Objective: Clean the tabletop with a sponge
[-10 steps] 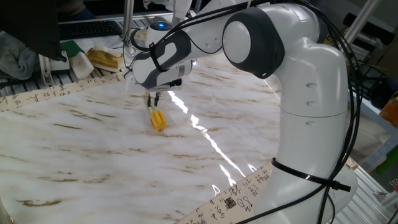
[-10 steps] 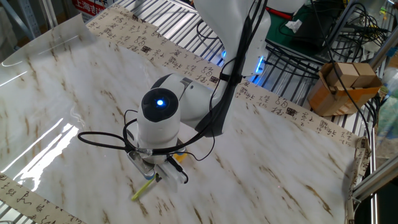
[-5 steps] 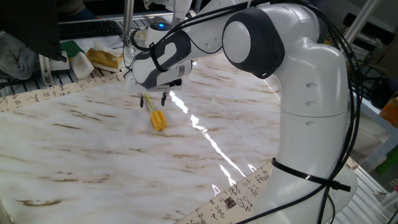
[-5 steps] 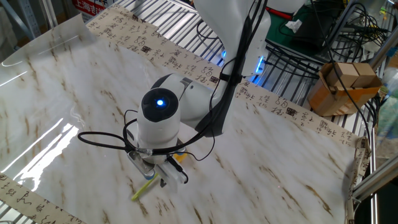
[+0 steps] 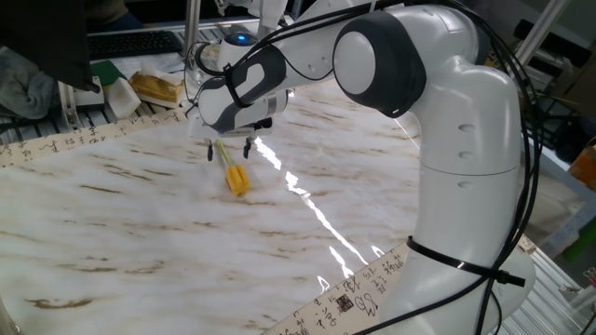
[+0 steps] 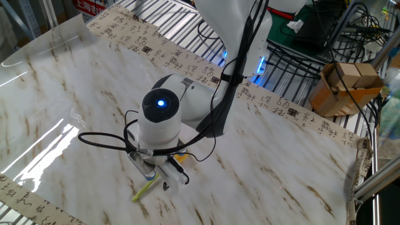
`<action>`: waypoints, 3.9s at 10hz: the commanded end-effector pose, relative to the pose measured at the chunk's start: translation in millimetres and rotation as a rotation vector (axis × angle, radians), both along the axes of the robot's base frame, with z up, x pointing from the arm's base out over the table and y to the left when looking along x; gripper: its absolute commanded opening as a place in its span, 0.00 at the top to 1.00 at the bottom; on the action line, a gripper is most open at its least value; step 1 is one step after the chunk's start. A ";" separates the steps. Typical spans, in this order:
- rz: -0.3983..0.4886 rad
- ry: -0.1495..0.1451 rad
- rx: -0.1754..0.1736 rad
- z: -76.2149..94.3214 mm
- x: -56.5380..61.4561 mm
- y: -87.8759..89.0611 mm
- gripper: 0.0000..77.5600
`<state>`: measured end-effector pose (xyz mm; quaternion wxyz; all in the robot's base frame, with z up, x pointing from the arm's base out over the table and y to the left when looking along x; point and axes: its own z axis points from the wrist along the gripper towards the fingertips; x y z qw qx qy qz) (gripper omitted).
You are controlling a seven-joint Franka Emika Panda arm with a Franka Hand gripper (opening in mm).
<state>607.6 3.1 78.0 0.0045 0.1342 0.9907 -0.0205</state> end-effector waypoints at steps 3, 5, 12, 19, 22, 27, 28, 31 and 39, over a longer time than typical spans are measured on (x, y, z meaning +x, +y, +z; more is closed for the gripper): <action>-0.002 0.003 0.006 -30.6 -2.0 16.8 0.00; -0.003 0.001 0.005 -30.4 -2.1 16.5 0.00; -0.006 0.006 0.057 -19.7 -7.3 8.6 0.97; -0.006 0.006 0.057 -19.7 -7.3 8.6 0.97; -0.006 0.006 0.057 -19.7 -7.3 8.6 0.97; -0.006 0.006 0.057 -19.7 -7.3 8.6 0.97; -0.006 0.006 0.057 -19.7 -7.3 8.6 0.97; -0.065 0.045 0.161 9.7 -18.1 3.5 0.97; -0.104 -0.039 0.245 7.3 -8.2 7.2 0.97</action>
